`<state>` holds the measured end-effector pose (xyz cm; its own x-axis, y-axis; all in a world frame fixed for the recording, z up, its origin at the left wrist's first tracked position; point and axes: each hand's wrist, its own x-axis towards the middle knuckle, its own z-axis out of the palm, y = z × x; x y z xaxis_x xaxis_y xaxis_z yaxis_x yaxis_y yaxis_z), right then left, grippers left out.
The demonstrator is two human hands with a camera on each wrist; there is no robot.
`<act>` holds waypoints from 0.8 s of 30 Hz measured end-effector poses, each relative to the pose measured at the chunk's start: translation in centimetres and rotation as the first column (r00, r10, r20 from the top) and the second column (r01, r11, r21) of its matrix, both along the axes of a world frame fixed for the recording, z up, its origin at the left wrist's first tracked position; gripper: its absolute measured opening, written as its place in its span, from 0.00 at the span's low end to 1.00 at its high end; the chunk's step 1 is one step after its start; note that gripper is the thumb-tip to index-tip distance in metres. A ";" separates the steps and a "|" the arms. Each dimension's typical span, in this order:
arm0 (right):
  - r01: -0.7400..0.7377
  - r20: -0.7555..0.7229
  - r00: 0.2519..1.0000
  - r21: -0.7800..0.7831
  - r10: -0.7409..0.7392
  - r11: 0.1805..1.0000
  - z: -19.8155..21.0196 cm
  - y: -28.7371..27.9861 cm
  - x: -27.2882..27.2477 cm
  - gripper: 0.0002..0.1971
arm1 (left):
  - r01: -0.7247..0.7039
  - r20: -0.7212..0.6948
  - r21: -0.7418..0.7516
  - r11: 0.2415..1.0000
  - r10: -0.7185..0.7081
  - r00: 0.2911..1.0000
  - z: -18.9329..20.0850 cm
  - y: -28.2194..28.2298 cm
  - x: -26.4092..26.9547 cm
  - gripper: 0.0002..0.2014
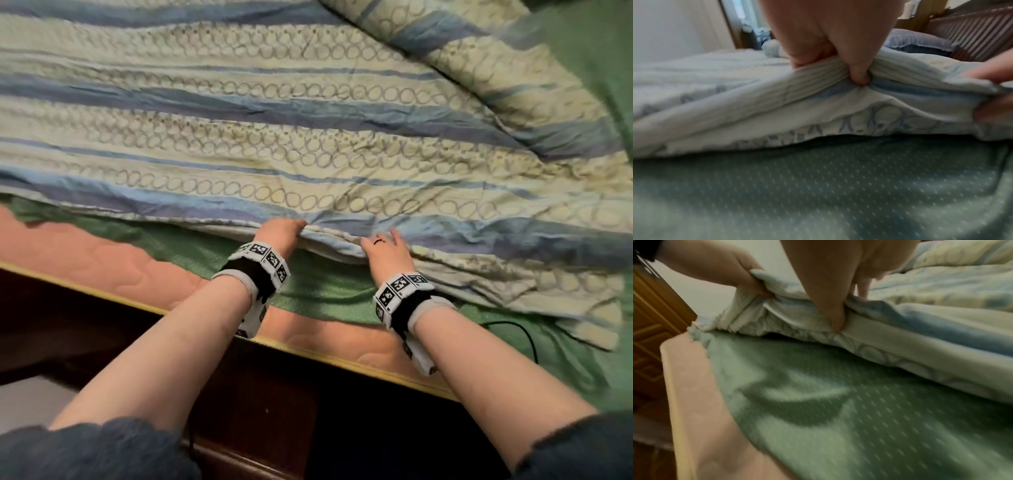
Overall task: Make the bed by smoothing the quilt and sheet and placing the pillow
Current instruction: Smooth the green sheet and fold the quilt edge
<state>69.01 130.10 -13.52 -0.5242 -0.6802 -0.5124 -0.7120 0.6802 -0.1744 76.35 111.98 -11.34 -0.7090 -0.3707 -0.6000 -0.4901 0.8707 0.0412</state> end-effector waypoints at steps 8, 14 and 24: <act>-0.067 -0.051 0.997 -0.082 0.063 0.994 7.9 -1.4 -2.4 0.15 | -0.068 0.011 -0.015 0.998 0.068 0.998 6.8 -1.1 0.3 0.16; -0.081 0.004 0.997 0.041 0.081 0.996 6.7 -1.8 -1.3 0.17 | -0.050 0.086 0.009 0.999 0.049 0.995 5.1 -0.1 1.3 0.14; -0.323 0.083 0.946 0.183 0.313 0.928 3.5 0.7 -1.2 0.14 | -0.065 0.092 0.249 0.966 0.043 0.995 -1.0 7.2 2.7 0.30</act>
